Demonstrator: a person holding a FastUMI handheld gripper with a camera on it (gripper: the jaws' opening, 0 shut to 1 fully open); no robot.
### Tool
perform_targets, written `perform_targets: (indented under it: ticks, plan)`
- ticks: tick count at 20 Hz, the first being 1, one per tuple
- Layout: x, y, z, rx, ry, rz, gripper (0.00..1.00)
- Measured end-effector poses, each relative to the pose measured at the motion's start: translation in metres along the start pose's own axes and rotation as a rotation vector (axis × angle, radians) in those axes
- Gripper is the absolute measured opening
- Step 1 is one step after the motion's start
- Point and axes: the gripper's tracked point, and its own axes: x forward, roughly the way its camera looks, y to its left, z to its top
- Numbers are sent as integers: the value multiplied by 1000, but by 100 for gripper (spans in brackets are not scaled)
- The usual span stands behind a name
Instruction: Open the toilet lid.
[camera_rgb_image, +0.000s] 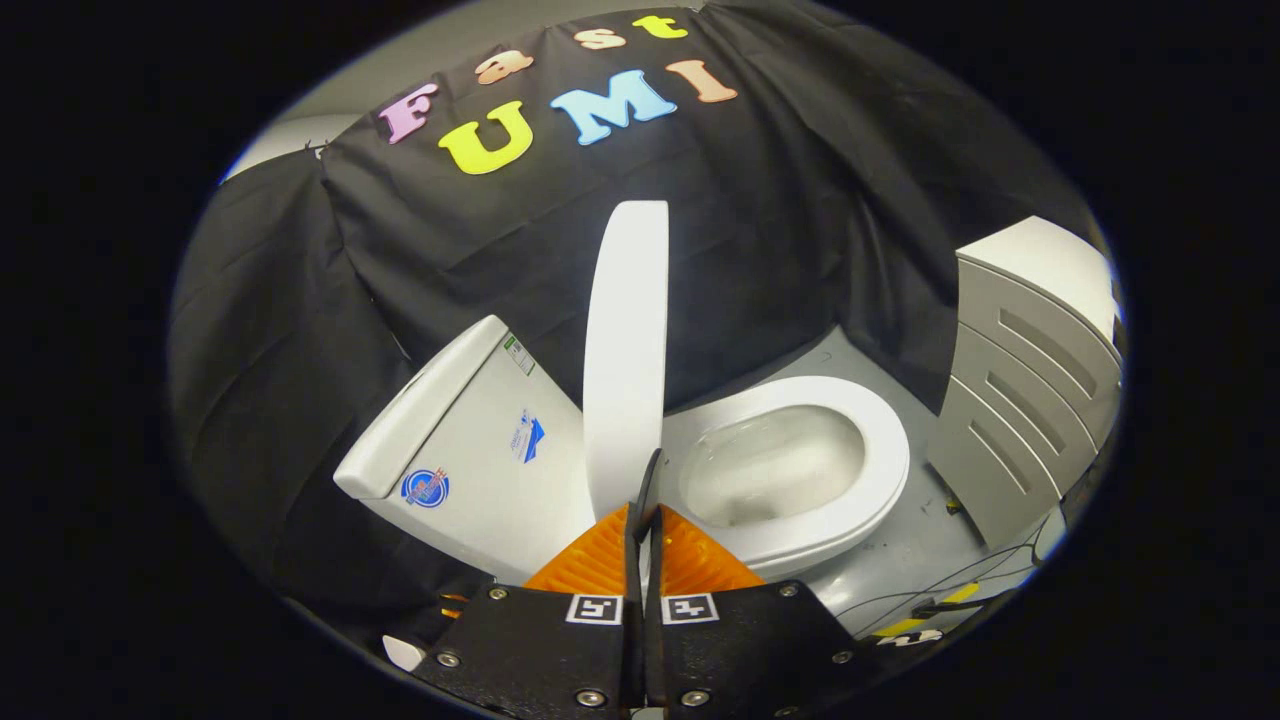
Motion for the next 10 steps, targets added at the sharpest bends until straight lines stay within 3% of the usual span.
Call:
perform_targets:
  ticks: [10]
  plan:
    - [-1,42,-2,-84,-38,37,0]
